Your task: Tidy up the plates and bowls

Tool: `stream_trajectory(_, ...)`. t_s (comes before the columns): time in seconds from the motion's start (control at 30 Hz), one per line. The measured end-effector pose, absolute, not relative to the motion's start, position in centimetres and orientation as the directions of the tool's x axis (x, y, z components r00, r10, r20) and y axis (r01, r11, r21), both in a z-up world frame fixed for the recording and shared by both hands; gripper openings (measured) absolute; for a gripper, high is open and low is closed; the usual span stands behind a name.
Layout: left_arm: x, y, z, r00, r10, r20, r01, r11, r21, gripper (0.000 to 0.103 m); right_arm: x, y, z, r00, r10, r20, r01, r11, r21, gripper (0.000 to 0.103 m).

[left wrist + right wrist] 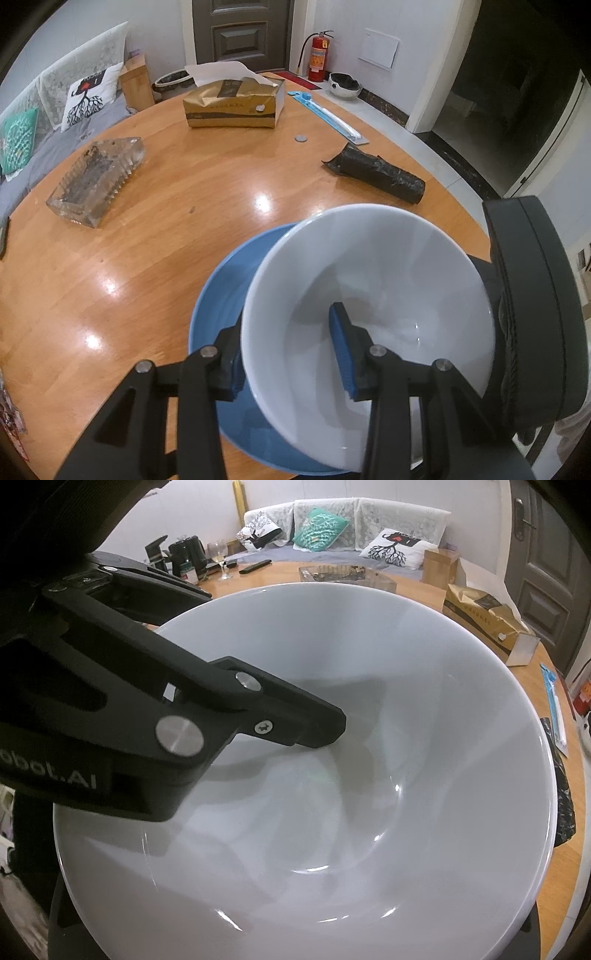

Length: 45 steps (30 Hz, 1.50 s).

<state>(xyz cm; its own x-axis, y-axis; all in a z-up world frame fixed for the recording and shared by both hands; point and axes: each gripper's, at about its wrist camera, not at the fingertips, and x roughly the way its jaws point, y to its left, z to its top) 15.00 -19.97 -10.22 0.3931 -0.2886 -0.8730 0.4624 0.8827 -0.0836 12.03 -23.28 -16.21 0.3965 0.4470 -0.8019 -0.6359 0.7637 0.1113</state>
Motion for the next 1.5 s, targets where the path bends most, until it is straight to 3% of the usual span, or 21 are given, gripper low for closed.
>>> stream_trajectory(0.43, 15.0, -19.5, -9.9, 0.396, -0.282, -0.874, 0.443, 0.892, -0.087, 0.037, 11.6, -23.3, -16.1, 0.405, 0.426, -0.809, -0.624, 0.776, 0.096, 0.101)
stream_trajectory(0.57, 14.5, -18.9, -9.4, 0.411, -0.273, -0.87, 0.437, 0.896, -0.074, 0.046, 11.6, -23.2, -16.0, 0.406, 0.416, -0.814, -0.616, 0.782, 0.092, 0.101)
stream_trajectory(0.73, 13.8, -18.2, -8.8, 0.422, -0.282, -0.862, 0.424, 0.902, -0.088, 0.049, 11.3, -23.1, -15.9, 0.422, 0.395, -0.816, -0.595, 0.8, 0.079, 0.101)
stream_trajectory(1.03, 11.9, -18.2, -6.5, 0.472, -0.284, -0.834, 0.447, 0.893, -0.051, 0.07, 9.6, -24.6, -15.0, 0.452, 0.383, -0.806, -0.566, 0.821, 0.073, 0.101)
stream_trajectory(1.17, 11.5, -17.9, -5.2, 0.48, -0.327, -0.814, 0.457, 0.885, -0.087, 0.085, 8.6, -25.6, -14.4, 0.469, 0.371, -0.801, -0.543, 0.837, 0.07, 0.101)
stream_trajectory(1.27, 11.0, -17.7, -4.2, 0.485, -0.352, -0.8, 0.463, 0.88, -0.106, 0.086, 7.8, -26.1, -14.0, 0.483, 0.359, -0.798, -0.532, 0.845, 0.058, 0.101)
stream_trajectory(1.4, 10.1, -17.1, -2.8, 0.512, -0.369, -0.776, 0.469, 0.877, -0.108, 0.099, 6.6, -26.9, -12.6, 0.516, 0.366, -0.775, -0.51, 0.858, 0.065, 0.101)
stream_trajectory(1.5, 9.5, -16.1, -2.0, 0.533, -0.374, -0.759, 0.46, 0.881, -0.112, 0.101, 5.8, -27.3, -11.2, 0.551, 0.36, -0.753, -0.489, 0.87, 0.058, 0.102)
